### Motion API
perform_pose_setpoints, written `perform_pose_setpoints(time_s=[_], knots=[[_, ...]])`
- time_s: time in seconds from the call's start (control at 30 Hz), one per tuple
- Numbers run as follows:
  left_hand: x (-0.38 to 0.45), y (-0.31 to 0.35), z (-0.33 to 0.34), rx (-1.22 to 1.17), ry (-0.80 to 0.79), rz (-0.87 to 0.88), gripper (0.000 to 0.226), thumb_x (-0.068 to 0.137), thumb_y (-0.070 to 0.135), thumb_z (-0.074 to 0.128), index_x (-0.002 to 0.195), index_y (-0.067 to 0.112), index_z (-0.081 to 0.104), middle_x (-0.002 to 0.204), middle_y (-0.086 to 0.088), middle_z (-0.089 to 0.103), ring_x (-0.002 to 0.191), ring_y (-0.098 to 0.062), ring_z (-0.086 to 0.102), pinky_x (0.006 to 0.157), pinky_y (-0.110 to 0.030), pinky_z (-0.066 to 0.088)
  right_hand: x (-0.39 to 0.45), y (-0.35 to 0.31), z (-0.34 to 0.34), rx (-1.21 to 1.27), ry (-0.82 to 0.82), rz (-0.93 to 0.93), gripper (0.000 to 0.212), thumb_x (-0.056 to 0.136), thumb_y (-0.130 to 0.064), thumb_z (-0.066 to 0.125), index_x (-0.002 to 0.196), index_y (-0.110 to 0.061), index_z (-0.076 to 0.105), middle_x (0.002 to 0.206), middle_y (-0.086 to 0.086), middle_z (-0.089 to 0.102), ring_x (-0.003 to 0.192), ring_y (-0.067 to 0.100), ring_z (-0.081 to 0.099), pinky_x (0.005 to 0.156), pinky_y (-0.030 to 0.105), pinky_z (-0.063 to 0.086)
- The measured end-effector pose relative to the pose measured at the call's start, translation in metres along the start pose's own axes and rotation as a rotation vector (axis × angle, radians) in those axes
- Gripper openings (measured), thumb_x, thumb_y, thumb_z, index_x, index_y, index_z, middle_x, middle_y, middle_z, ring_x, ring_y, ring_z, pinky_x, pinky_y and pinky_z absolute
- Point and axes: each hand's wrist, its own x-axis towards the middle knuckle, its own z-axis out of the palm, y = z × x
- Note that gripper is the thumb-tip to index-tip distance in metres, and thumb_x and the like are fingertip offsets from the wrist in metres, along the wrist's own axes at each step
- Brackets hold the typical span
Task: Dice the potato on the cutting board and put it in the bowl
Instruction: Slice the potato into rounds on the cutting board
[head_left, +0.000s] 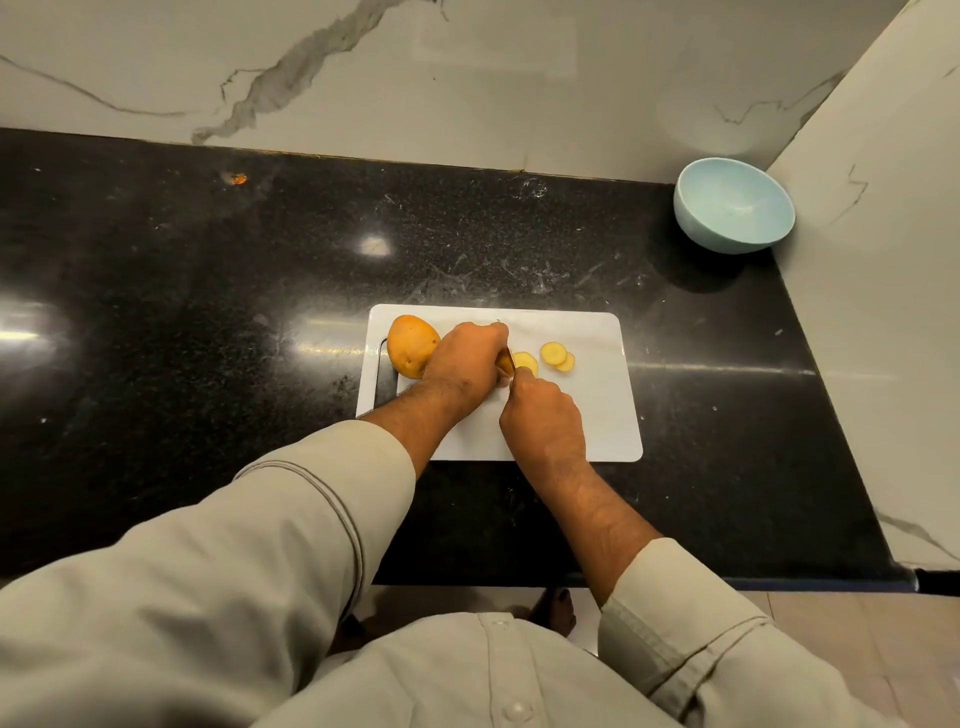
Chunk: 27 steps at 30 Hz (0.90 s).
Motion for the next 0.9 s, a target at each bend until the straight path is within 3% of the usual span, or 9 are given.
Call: perform_pose_setpoints(time_s=[0.17, 0.27, 0.5, 0.67, 0.9], knots=[[0.000, -0.001, 0.003, 0.029, 0.009, 0.011, 0.014, 0.091, 0.012, 0.058, 0.104, 0.011, 0.058, 0.099, -0.012, 0.064, 0.088, -0.023, 0.057, 0.070, -0.032, 0.046, -0.005, 0.003, 0.002, -0.010, -0.017, -0.012, 0.021, 0.099, -0.016, 0.040, 0.113, -0.009, 0.054, 0.088, 0.007, 0.066, 0.068, 0.021, 0.059, 0.054, 0.028, 0.042], [0.001, -0.002, 0.003, 0.033, 0.013, 0.020, 0.013, 0.090, 0.010, 0.056, 0.103, 0.010, 0.058, 0.098, -0.013, 0.063, 0.087, -0.025, 0.057, 0.072, -0.035, 0.048, 0.002, -0.001, 0.001, 0.009, -0.021, 0.002, 0.020, 0.099, -0.014, 0.039, 0.110, -0.009, 0.054, 0.091, 0.009, 0.065, 0.066, 0.019, 0.051, 0.054, 0.028, 0.035], [0.000, -0.003, 0.006, -0.009, 0.043, 0.006, 0.013, 0.090, 0.012, 0.060, 0.103, 0.011, 0.059, 0.095, -0.011, 0.063, 0.083, -0.021, 0.053, 0.066, -0.029, 0.042, -0.007, 0.008, 0.004, -0.009, -0.049, 0.002, 0.019, 0.098, -0.016, 0.042, 0.111, -0.010, 0.054, 0.090, 0.008, 0.065, 0.063, 0.016, 0.048, 0.056, 0.027, 0.038], [0.000, -0.005, 0.007, -0.001, 0.044, 0.013, 0.013, 0.088, 0.008, 0.055, 0.100, 0.010, 0.059, 0.095, -0.014, 0.063, 0.083, -0.023, 0.053, 0.065, -0.032, 0.040, 0.006, -0.002, -0.002, 0.077, -0.062, 0.008, 0.020, 0.095, -0.011, 0.038, 0.105, -0.007, 0.055, 0.092, 0.012, 0.064, 0.077, 0.031, 0.060, 0.058, 0.035, 0.036], [0.002, -0.006, 0.010, -0.045, 0.052, -0.001, 0.012, 0.089, 0.015, 0.064, 0.100, 0.012, 0.059, 0.094, -0.010, 0.063, 0.081, -0.019, 0.052, 0.065, -0.029, 0.040, -0.007, 0.006, 0.004, 0.011, -0.086, 0.046, 0.017, 0.097, -0.014, 0.042, 0.105, -0.009, 0.057, 0.091, 0.010, 0.065, 0.065, 0.019, 0.050, 0.056, 0.028, 0.037]])
